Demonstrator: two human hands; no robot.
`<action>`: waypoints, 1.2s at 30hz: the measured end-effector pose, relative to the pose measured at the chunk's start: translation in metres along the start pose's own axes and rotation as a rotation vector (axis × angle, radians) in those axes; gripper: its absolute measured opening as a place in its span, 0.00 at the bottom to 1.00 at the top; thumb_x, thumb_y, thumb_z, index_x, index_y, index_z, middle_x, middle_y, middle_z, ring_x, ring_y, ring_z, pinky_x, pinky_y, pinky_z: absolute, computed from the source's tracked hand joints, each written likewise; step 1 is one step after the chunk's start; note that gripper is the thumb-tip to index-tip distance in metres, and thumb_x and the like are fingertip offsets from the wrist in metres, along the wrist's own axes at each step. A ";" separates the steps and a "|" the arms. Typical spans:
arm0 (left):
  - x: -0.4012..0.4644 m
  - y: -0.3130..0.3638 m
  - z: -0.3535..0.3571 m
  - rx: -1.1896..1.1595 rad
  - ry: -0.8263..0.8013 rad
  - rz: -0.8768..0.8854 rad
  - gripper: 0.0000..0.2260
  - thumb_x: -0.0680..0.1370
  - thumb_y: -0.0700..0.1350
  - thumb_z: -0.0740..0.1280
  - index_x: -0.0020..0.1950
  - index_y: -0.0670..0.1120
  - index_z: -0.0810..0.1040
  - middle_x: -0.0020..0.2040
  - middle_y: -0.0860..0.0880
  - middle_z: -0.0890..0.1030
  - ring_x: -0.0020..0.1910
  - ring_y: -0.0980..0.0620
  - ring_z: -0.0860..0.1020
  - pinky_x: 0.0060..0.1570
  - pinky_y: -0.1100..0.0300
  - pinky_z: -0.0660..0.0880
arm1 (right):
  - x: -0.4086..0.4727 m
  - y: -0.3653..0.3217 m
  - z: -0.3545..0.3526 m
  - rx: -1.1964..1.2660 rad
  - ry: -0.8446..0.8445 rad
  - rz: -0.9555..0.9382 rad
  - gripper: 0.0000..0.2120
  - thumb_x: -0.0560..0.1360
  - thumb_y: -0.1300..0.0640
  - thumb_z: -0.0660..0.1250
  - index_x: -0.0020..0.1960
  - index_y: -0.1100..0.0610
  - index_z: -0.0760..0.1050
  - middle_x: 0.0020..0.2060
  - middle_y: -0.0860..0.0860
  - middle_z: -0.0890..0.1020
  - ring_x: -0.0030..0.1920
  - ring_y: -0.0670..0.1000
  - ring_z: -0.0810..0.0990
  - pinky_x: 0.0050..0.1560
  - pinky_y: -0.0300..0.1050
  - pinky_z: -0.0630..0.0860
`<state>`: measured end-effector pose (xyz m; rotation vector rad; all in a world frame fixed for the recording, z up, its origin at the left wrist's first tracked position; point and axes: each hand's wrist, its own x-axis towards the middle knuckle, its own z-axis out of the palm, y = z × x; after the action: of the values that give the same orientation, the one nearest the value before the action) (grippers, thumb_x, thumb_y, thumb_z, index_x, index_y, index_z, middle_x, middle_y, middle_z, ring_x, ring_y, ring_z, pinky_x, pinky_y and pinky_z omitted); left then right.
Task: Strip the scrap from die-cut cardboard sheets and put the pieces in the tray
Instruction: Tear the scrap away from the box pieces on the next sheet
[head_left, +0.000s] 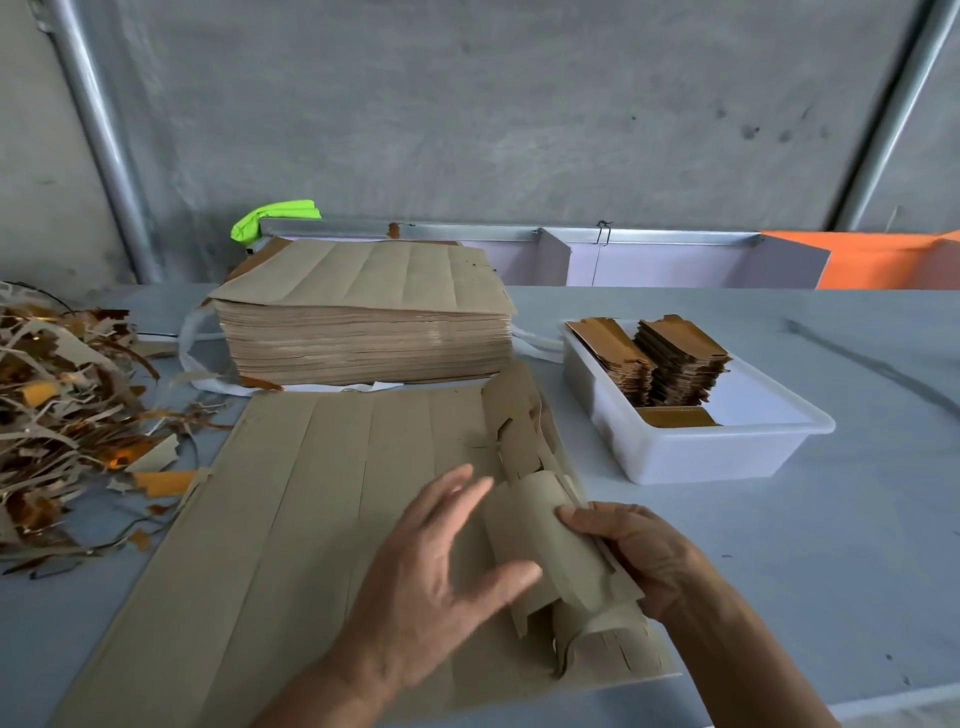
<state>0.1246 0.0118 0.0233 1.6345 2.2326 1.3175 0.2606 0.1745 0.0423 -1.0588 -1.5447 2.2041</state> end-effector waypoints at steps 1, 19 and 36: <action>-0.002 0.009 0.003 0.003 -0.044 0.057 0.41 0.64 0.74 0.63 0.72 0.57 0.65 0.73 0.62 0.59 0.71 0.68 0.57 0.68 0.73 0.55 | -0.001 0.000 0.000 0.009 -0.008 -0.006 0.20 0.62 0.59 0.73 0.50 0.70 0.78 0.40 0.64 0.82 0.35 0.60 0.82 0.30 0.48 0.80; -0.002 0.018 0.018 -0.016 0.300 -0.138 0.10 0.74 0.34 0.68 0.52 0.44 0.84 0.39 0.52 0.85 0.37 0.60 0.81 0.41 0.71 0.75 | -0.022 -0.003 -0.012 -0.348 0.508 -0.396 0.10 0.79 0.50 0.60 0.46 0.55 0.75 0.43 0.52 0.81 0.42 0.50 0.80 0.43 0.46 0.78; -0.012 0.016 0.032 0.170 0.196 0.104 0.11 0.62 0.32 0.76 0.35 0.45 0.79 0.30 0.52 0.78 0.26 0.53 0.76 0.23 0.62 0.72 | -0.059 0.011 0.009 -1.058 0.345 -0.775 0.15 0.75 0.50 0.67 0.61 0.48 0.77 0.35 0.43 0.80 0.38 0.44 0.80 0.38 0.34 0.74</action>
<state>0.1580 0.0222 0.0088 1.7705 2.4635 1.4039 0.2981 0.1293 0.0584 -0.7381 -2.4012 0.6098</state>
